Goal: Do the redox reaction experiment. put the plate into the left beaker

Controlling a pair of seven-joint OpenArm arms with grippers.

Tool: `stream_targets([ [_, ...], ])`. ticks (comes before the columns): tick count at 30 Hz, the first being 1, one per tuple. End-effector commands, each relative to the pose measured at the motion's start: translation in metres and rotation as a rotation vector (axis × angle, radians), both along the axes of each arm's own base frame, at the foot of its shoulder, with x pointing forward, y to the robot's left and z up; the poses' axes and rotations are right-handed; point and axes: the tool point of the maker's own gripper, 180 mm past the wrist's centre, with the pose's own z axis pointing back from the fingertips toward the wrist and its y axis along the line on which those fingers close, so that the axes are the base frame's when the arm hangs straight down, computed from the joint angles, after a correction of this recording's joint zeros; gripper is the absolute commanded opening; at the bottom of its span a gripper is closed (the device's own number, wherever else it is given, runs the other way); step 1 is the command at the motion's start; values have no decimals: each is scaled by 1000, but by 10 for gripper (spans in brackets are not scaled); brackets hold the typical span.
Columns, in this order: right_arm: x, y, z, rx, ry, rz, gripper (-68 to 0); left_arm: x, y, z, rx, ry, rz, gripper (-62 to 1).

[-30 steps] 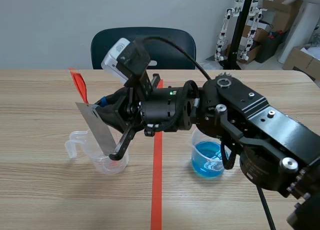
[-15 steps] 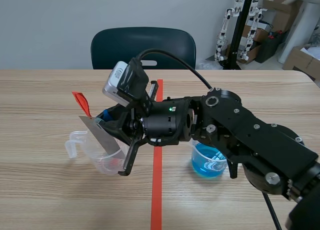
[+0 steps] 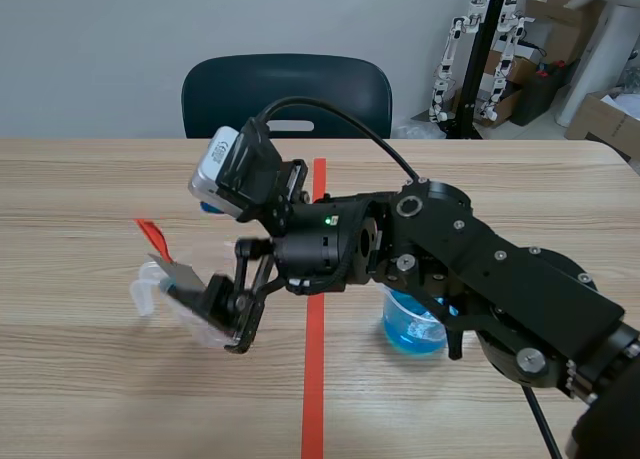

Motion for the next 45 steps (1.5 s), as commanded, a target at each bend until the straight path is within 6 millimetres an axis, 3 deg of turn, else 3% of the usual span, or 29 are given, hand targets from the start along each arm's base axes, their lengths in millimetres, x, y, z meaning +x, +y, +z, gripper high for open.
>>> stream_targets([
  [1, 12, 2, 16, 18, -40, -10, 4, 0, -1, 8, -9, -28, -2, 14],
  [13, 21, 2, 27, 24, -75, -9, 4, 0, 0, 8, -9, -28, -2, 14],
  [45, 20, 1, 25, 18, -70, -10, 4, 0, 0, 8, -9, -29, -2, 14],
])
